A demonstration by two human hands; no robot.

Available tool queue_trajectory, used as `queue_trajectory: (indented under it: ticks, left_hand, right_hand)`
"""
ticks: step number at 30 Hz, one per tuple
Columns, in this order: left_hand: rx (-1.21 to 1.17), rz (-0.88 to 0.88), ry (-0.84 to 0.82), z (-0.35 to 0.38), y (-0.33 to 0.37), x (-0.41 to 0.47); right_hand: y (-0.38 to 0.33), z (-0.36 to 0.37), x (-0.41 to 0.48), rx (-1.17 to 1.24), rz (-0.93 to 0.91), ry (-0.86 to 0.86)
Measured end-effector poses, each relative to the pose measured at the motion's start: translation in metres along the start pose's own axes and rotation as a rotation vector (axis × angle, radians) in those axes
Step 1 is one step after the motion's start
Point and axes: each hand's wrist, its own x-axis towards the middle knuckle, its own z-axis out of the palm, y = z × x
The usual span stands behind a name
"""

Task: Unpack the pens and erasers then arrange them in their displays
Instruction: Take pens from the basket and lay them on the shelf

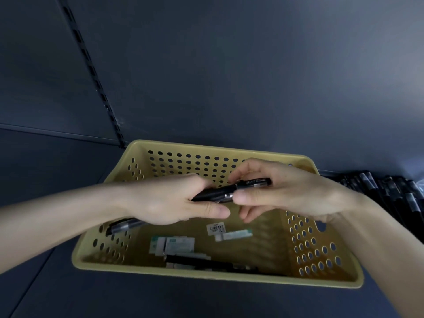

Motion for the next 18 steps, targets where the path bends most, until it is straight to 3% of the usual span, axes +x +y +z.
queue_trajectory:
  ticks: [9, 13, 15, 18]
  left_hand:
    - [-0.359, 0.028, -0.026, -0.005, -0.002, 0.008]
    - [-0.570, 0.016, 0.093, -0.008, -0.004, 0.008]
    - [-0.763, 0.028, 0.173, -0.011, -0.002, 0.007]
    - [-1.003, 0.115, 0.232, -0.012, 0.002, 0.008]
  right_hand:
    - [-0.004, -0.002, 0.004, 0.066, -0.162, 0.248]
    - [-0.001, -0.006, 0.004, 0.221, -0.157, 0.313]
    - [-0.001, -0.007, 0.002, 0.210, -0.096, 0.295]
    - [-0.004, -0.003, 0.000, 0.117, -0.010, 0.138]
